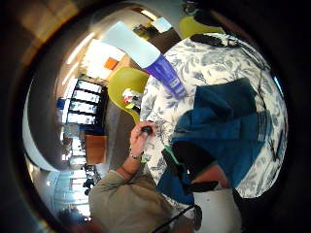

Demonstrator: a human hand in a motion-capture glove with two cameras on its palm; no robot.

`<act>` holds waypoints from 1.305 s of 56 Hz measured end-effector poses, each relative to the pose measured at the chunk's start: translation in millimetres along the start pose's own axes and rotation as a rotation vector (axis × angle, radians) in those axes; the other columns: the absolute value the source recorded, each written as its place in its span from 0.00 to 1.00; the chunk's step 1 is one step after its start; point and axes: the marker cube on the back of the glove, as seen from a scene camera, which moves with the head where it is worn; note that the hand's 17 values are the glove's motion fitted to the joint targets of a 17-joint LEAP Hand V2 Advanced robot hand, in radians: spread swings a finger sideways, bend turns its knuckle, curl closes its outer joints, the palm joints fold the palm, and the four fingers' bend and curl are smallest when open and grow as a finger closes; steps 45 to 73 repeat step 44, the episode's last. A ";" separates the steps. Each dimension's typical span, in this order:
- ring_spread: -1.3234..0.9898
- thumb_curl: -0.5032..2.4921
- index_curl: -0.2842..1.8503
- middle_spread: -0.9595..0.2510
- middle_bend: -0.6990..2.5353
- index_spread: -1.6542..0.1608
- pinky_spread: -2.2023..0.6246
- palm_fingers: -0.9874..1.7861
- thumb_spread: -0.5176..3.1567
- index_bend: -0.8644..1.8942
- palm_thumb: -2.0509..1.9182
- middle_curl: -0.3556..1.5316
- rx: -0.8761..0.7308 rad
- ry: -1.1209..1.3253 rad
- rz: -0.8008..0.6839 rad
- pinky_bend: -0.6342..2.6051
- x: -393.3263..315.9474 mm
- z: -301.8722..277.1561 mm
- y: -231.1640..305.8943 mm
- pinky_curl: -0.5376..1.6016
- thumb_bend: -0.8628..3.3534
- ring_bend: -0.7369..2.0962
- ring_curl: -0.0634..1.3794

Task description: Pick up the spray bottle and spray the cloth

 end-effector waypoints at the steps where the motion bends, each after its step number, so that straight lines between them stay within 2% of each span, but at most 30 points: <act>1: 0.54 0.29 0.26 0.76 0.28 0.68 0.86 0.47 0.39 0.37 0.66 0.37 -0.005 0.010 -0.002 0.28 -1.1 -1.6 2.7 0.41 0.20 0.37 0.28; 10: 0.54 0.29 0.26 0.77 0.27 0.67 0.86 0.46 0.40 0.37 0.66 0.37 -0.043 -0.001 -0.008 0.27 -10.9 -14.2 22.9 0.40 0.20 0.37 0.27; 24: 0.55 0.29 0.26 0.78 0.27 0.67 0.86 0.46 0.41 0.37 0.66 0.36 -0.015 0.044 -0.010 0.27 -18.6 -21.6 35.7 0.41 0.20 0.36 0.26; 33: 0.55 0.28 0.26 0.78 0.27 0.67 0.86 0.46 0.41 0.37 0.66 0.36 -0.004 0.033 -0.074 0.27 -22.1 -24.4 39.6 0.41 0.20 0.36 0.26; 73: 0.55 0.28 0.25 0.78 0.27 0.67 0.86 0.46 0.41 0.37 0.66 0.36 -0.022 0.037 -0.064 0.27 -21.7 -22.5 38.5 0.41 0.20 0.36 0.26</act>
